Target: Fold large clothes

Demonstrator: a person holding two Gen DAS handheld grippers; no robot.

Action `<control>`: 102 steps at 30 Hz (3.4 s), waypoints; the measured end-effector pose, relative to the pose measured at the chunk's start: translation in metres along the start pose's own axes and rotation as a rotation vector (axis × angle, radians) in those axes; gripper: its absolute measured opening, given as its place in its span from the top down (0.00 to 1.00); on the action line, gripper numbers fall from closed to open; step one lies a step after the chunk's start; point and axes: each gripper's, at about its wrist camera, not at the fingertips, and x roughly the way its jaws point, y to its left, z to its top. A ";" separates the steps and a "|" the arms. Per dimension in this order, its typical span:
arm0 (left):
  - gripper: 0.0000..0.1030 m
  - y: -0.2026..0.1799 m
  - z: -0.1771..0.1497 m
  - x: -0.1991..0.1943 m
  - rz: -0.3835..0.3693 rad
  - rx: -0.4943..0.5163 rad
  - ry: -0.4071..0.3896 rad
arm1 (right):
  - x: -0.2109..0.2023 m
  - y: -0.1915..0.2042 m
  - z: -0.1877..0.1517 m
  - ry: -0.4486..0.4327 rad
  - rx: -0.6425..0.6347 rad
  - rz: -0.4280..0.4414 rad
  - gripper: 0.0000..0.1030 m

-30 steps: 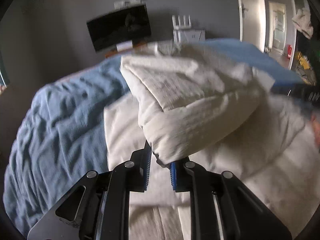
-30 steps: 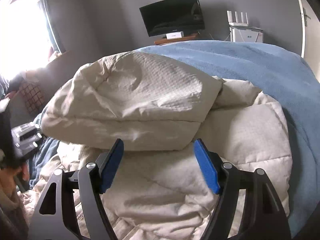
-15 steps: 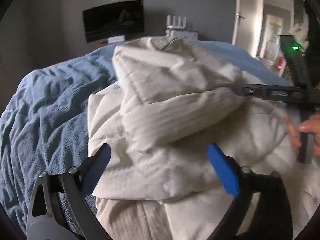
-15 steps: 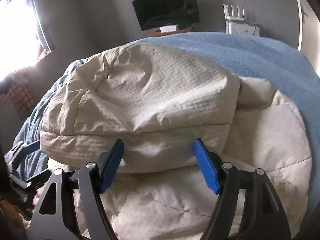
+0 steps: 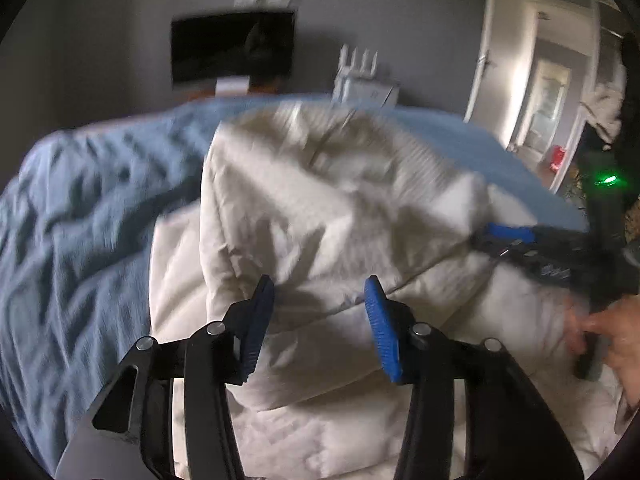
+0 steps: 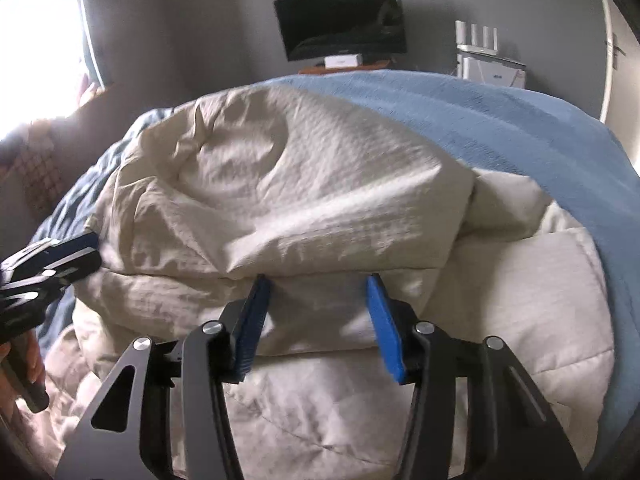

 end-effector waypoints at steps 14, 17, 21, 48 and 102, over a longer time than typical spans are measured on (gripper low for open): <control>0.62 0.029 -0.037 0.035 -0.075 0.028 0.043 | 0.037 0.011 -0.022 0.059 -0.105 -0.037 0.54; 0.62 0.026 -0.038 0.033 -0.063 0.037 0.041 | 0.031 0.008 -0.021 0.046 -0.090 -0.020 0.54; 0.62 0.024 -0.040 0.031 -0.057 0.041 0.041 | 0.002 0.003 -0.023 0.012 -0.073 -0.041 0.54; 0.35 -0.009 -0.038 0.016 -0.018 0.130 -0.001 | -0.085 -0.055 -0.065 0.029 -0.071 -0.197 0.89; 0.06 -0.023 -0.109 -0.231 0.076 -0.044 0.147 | -0.315 -0.022 -0.168 -0.013 0.097 -0.263 0.07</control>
